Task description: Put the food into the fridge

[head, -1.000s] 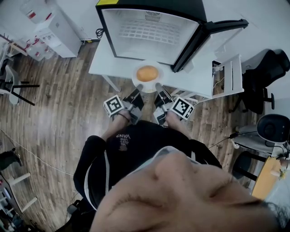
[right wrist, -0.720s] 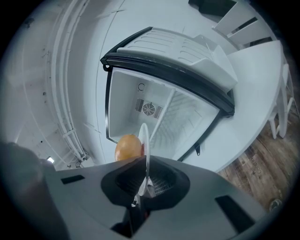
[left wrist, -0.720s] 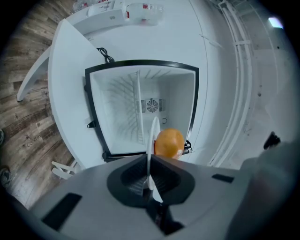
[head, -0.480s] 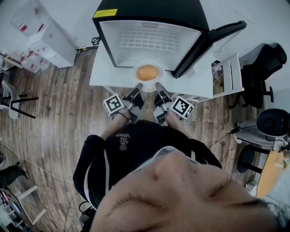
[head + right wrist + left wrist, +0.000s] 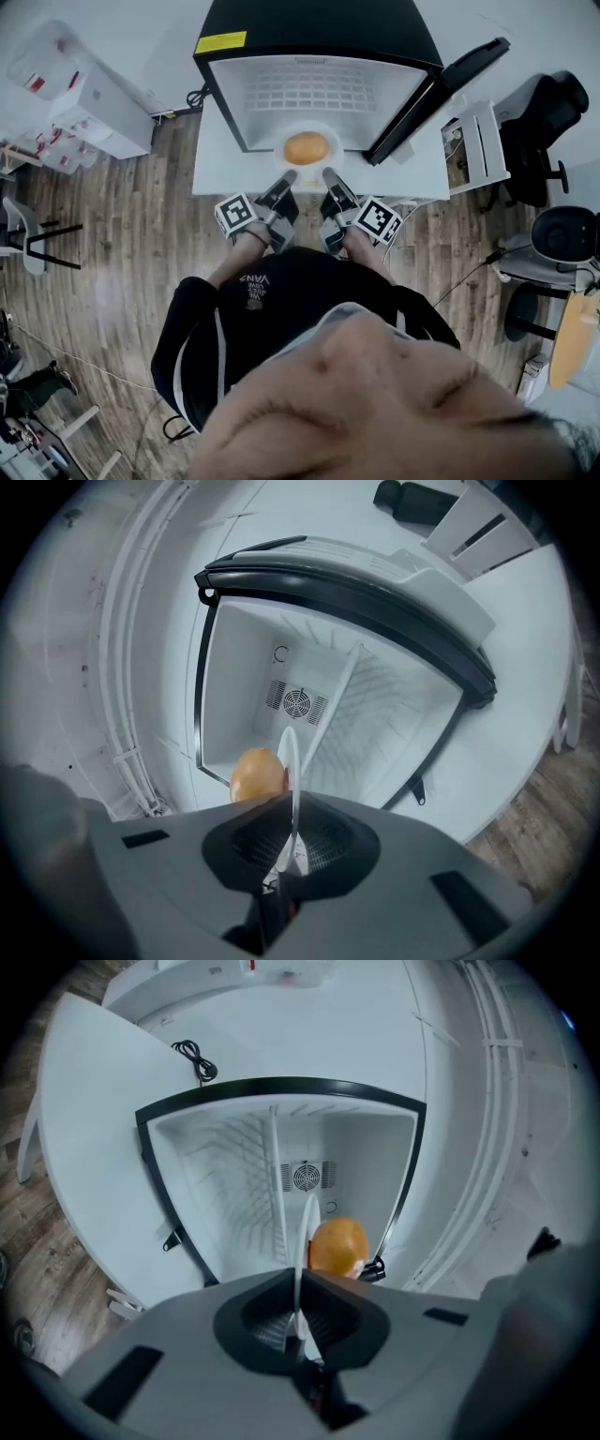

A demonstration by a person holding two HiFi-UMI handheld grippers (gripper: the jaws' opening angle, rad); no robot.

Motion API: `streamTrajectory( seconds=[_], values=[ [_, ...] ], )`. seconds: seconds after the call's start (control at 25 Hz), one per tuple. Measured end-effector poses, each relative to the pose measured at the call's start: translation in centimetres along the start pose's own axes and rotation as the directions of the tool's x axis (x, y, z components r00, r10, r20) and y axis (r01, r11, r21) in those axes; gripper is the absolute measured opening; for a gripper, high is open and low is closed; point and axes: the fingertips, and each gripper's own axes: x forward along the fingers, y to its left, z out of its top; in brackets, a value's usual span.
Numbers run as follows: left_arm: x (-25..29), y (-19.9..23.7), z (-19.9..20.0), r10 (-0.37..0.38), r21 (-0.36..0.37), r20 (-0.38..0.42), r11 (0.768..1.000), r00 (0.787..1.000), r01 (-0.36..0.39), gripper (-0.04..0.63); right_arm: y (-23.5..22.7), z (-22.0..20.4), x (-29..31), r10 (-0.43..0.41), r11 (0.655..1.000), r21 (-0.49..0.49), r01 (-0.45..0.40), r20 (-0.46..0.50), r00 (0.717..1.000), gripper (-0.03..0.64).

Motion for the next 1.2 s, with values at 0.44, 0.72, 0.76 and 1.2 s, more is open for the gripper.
streamTrajectory(
  seconds=[0.44,0.72,0.76,1.2],
  values=[
    [1.1,0.6,1.2,0.000,-0.002,-0.089,1.000,0.996,0.000,0.025,-0.6,0.3,0.9,-0.025,1.000,0.008,0.024,0.082,0.996,0.021],
    [2.0,1.1,2.9,-0.008,-0.019,-0.087,1.000,0.996,0.006,0.025,-0.8,1.0,2.7,-0.032,0.999,0.002,0.032,0.084,0.996,0.021],
    [2.2,1.2,3.2,-0.007,-0.017,-0.084,1.000,0.996,0.006,0.025,-1.0,1.1,3.0,-0.039,0.999,0.003,0.039,0.081,0.996,0.021],
    [6.3,1.4,5.1,-0.002,-0.017,-0.049,1.000,0.999,0.001,0.025,-2.4,5.0,5.2,-0.072,0.997,0.003,0.072,0.049,0.996,0.021]
  ],
)
